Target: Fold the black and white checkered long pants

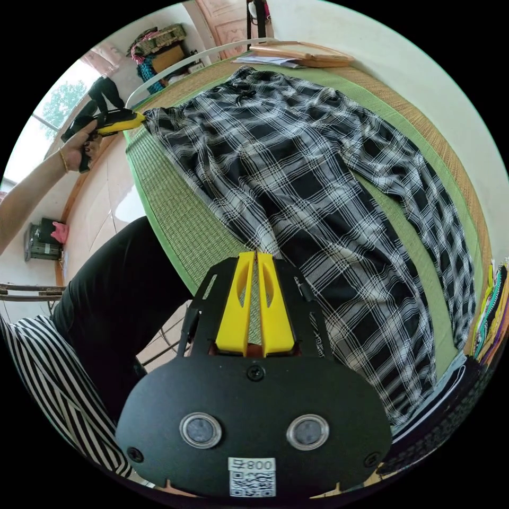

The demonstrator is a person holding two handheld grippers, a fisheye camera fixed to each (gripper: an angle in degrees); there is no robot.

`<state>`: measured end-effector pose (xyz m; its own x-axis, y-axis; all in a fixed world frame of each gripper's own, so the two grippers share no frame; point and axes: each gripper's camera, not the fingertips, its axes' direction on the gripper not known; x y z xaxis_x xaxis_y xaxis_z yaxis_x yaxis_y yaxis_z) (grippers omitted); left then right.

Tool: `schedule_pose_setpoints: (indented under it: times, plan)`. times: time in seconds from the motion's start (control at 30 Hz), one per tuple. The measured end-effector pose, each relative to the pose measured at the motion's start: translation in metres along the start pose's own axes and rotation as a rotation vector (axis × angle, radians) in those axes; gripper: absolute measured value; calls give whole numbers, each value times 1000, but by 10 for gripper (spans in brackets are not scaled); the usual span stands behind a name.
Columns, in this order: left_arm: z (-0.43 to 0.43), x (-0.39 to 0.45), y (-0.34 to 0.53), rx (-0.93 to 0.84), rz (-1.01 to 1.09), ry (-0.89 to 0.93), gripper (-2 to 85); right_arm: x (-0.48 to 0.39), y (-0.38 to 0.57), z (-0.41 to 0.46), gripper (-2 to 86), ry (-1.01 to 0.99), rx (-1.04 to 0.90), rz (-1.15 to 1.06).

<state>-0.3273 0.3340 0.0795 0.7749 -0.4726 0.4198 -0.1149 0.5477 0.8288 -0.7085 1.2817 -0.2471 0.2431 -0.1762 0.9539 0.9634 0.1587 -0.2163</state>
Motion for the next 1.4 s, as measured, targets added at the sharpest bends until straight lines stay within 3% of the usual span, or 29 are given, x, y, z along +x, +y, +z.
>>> schedule_pose_setpoints:
  times: [0.13, 0.43, 0.73, 0.9, 1.03, 1.13, 1.23, 1.4]
  plan:
    - [12, -10, -8, -44, 31, -22, 18, -7, -9, 1, 3, 18, -31, -36]
    - [22, -11, -22, -73, 74, -100, 24, -9, 8, 9, 2, -136, -64, -32]
    - [11, 8, -28, 42, -2, -270, 26, 24, 38, 30, 2, -343, -42, 36]
    - [26, 52, -36, 30, 134, -140, 11, 47, 62, 33, 1, -411, 11, 96]
    - [81, 114, -46, -204, 340, -136, 4, 77, 86, 29, 1, -358, 55, 167]
    - [112, 133, -50, -371, 344, -186, 2, 119, 118, 33, 1, -284, 75, 302]
    - [104, 147, -59, -327, 312, -140, 1, 164, 162, 34, 0, -262, 121, 448]
    - [105, 220, -69, -299, 502, -114, 2, 234, 240, 21, 0, -102, 223, 695]
